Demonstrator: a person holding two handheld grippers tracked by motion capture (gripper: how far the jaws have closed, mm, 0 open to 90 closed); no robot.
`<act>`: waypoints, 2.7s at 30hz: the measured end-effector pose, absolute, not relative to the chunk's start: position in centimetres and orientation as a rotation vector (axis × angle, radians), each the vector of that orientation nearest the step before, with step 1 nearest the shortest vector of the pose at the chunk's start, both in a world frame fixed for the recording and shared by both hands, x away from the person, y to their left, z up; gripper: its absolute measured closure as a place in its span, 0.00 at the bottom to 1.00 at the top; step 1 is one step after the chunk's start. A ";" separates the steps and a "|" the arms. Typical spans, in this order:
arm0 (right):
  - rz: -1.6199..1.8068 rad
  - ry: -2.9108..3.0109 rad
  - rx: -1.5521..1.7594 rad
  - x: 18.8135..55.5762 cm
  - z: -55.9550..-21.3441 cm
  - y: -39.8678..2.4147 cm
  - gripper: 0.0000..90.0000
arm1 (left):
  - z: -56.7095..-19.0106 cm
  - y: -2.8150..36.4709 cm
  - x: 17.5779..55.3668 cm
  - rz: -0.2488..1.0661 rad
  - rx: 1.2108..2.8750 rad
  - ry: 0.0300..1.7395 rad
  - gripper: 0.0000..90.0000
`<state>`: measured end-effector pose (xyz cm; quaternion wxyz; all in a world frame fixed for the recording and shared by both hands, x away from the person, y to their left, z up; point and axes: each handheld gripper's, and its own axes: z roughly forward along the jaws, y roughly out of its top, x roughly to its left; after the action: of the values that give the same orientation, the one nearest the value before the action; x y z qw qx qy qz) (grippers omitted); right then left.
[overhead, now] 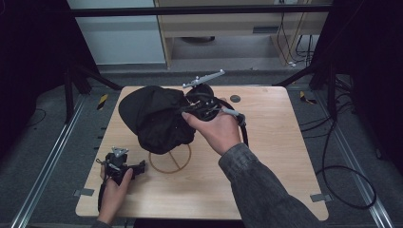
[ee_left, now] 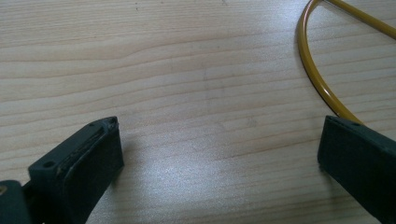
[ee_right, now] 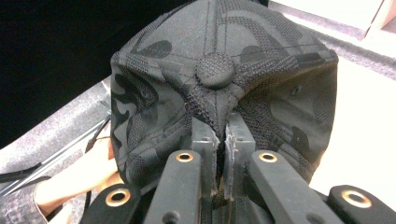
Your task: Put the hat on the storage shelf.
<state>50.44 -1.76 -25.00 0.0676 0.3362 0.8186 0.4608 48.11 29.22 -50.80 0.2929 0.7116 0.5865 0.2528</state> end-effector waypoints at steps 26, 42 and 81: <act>1.336 2.484 1.061 52.3 -26.1 -0.5 0.93 | -50.8 29.2 48.1 0.673 1.896 1.562 0.00; 1.288 2.508 1.067 53.4 -25.5 0.3 0.90 | -50.8 29.2 48.1 0.672 1.894 1.564 0.00; 1.361 2.478 1.039 52.0 -25.0 -3.0 0.68 | -50.8 29.2 48.1 0.668 1.900 1.554 0.00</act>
<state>51.97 -2.99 -25.04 0.0649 0.3443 0.8210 0.4509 48.12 29.17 -50.81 0.2943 0.7139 0.5837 0.2511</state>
